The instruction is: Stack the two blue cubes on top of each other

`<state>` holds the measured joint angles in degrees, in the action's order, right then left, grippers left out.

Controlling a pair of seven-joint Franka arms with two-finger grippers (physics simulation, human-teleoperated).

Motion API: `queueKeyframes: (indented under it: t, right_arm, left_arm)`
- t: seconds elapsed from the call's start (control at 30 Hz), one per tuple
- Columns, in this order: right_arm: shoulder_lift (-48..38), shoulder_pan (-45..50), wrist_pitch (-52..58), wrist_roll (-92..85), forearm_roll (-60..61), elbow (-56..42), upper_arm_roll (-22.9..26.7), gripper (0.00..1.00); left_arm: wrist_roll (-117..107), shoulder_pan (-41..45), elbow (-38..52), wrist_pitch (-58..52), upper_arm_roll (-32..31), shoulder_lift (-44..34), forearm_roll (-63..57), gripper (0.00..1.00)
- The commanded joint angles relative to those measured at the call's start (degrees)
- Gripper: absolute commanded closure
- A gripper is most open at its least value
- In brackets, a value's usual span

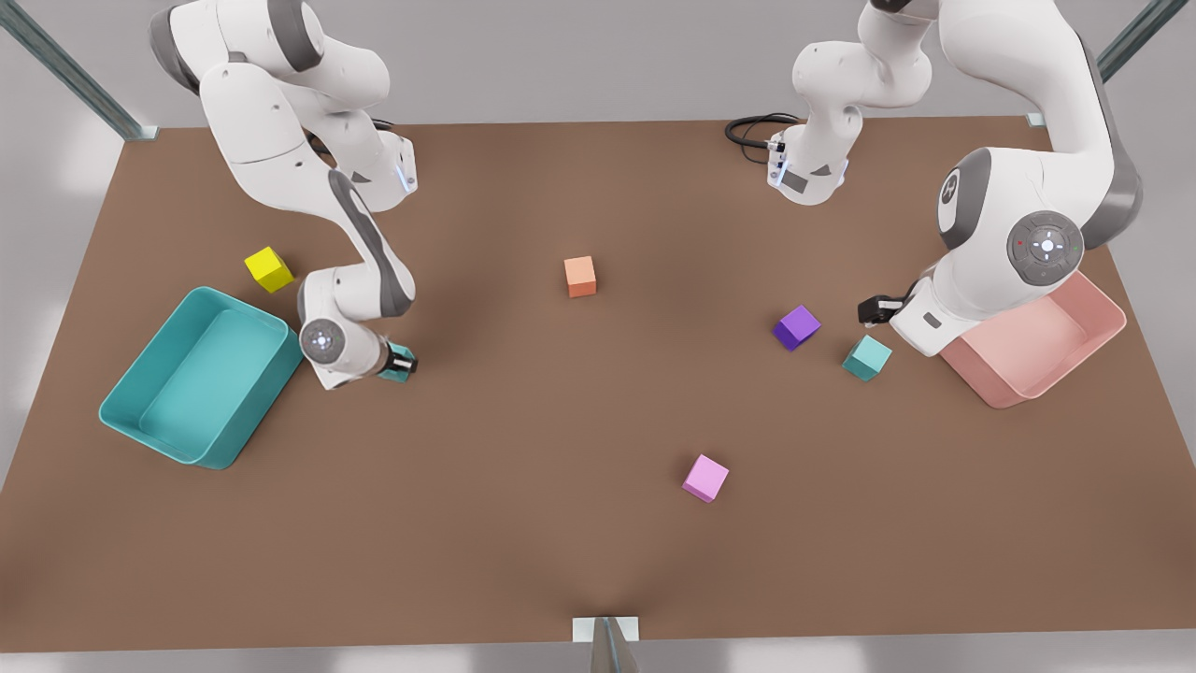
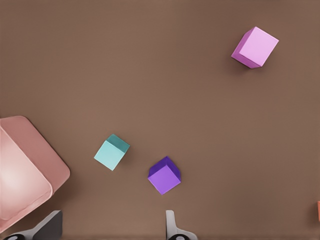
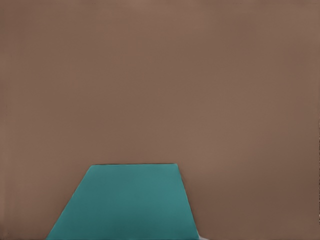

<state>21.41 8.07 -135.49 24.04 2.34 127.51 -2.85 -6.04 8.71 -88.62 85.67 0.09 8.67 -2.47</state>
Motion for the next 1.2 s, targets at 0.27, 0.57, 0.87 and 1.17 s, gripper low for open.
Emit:
queueKeyframes:
  t: [0.27, 0.57, 0.87, 1.17]
  right_arm:
    - [12.4, 14.2, 9.3, 7.4, 2.8, -28.2, -0.2, 0.34]
    - [28.6, 28.1, 10.9, 18.0, 2.8, -52.2, -0.1, 0.32]
    - [30.8, 29.8, 10.3, 19.0, 2.2, -53.4, -0.1, 0.0]
    - [29.2, 28.2, 12.2, 18.5, 2.4, -53.8, -0.1, 0.0]
  left_arm:
    - [-0.1, -3.6, 0.1, 0.2, 0.2, 3.4, 0.0, 0.0]
    - [-25.2, -3.0, -24.8, 33.4, 13.8, 4.5, 6.8, 0.0]
    - [-25.3, -2.9, -34.4, 44.9, 16.4, 4.7, 15.8, 0.0]
    - [-26.5, -3.3, -38.3, 44.9, 16.6, 5.6, 15.9, 0.0]
